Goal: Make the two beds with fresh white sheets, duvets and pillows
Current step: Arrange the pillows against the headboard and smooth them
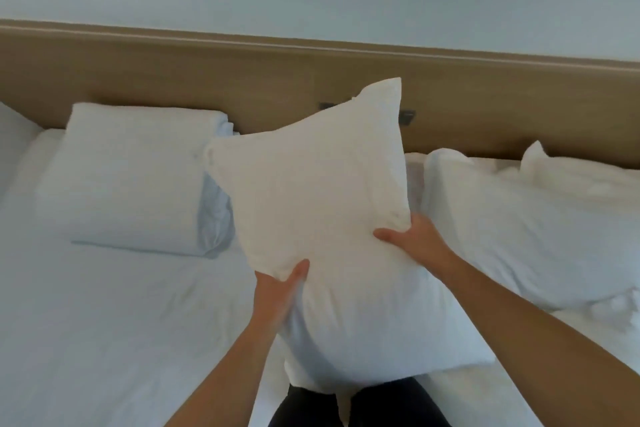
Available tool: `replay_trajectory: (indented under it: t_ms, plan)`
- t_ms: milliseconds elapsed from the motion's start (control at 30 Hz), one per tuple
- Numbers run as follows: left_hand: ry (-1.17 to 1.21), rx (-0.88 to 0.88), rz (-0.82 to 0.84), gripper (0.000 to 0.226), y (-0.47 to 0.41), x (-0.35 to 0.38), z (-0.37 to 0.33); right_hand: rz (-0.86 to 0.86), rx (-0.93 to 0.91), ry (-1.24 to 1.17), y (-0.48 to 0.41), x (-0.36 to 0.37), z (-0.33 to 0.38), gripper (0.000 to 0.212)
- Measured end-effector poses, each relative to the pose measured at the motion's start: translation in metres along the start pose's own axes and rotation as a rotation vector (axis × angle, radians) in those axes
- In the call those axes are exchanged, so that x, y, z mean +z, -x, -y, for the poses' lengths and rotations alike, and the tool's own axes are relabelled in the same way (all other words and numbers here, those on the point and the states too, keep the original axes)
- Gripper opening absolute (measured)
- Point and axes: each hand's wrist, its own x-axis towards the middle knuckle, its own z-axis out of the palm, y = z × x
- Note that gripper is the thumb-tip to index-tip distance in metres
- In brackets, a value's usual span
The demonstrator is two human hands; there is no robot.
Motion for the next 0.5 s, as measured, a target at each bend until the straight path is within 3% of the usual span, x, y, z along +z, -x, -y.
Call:
replay_trajectory:
  t_ms: [200, 400, 500]
  plan:
    - [0.169, 0.032, -0.172, 0.119, -0.025, -0.072, -0.023, 0.151, -0.102, 0.084, -0.042, 0.074, 0.096, 0.056]
    - [0.331, 0.027, -0.391, 0.099, -0.048, -0.116, -0.041, 0.272, -0.165, 0.151, -0.082, 0.134, 0.166, 0.056]
    - [0.456, 0.007, -0.551, 0.085, -0.07, -0.128, -0.055, 0.366, -0.223, 0.134, -0.108, 0.161, 0.21, 0.042]
